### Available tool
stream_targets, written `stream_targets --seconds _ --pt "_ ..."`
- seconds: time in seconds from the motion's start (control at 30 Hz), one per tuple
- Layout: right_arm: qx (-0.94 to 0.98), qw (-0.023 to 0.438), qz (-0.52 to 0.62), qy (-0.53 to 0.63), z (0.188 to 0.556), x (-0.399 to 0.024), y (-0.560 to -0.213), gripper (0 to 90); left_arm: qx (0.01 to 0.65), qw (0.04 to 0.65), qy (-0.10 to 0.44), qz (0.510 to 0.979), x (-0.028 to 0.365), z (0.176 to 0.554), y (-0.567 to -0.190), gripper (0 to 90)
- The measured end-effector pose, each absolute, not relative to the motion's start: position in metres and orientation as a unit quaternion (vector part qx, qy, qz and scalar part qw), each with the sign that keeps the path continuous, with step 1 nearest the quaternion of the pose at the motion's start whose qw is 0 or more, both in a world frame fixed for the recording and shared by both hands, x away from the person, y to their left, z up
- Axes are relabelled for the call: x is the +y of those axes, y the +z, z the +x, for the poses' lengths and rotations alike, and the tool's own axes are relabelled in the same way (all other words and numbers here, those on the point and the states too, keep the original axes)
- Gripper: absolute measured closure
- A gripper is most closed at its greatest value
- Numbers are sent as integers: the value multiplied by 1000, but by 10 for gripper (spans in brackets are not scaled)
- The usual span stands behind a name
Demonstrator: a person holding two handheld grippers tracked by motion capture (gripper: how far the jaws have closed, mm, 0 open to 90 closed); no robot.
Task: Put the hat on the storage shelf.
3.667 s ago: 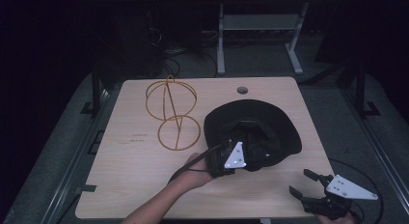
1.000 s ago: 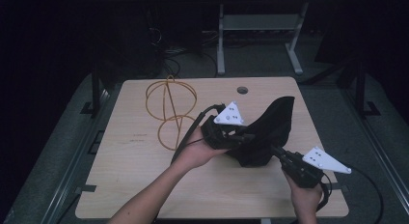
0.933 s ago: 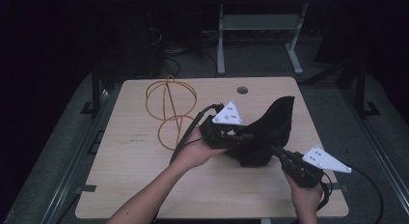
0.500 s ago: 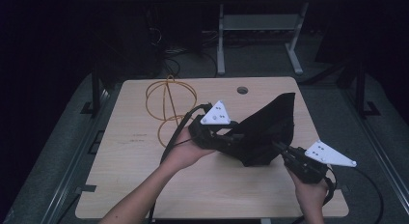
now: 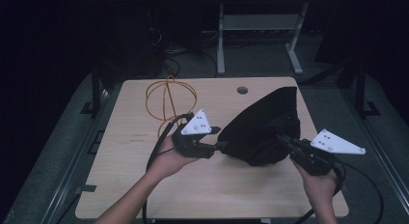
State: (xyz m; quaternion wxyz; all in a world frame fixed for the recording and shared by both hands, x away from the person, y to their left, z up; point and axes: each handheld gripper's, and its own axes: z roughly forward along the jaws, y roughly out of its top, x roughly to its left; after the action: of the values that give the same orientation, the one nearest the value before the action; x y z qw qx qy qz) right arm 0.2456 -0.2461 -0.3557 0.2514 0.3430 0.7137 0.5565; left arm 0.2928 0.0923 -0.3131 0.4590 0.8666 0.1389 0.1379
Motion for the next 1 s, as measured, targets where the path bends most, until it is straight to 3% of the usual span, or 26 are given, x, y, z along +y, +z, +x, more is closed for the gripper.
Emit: stream_targets --seconds 1.0 --pt "744 234 315 540 266 -243 -308 881 172 452 143 864 149 279 -371 444"
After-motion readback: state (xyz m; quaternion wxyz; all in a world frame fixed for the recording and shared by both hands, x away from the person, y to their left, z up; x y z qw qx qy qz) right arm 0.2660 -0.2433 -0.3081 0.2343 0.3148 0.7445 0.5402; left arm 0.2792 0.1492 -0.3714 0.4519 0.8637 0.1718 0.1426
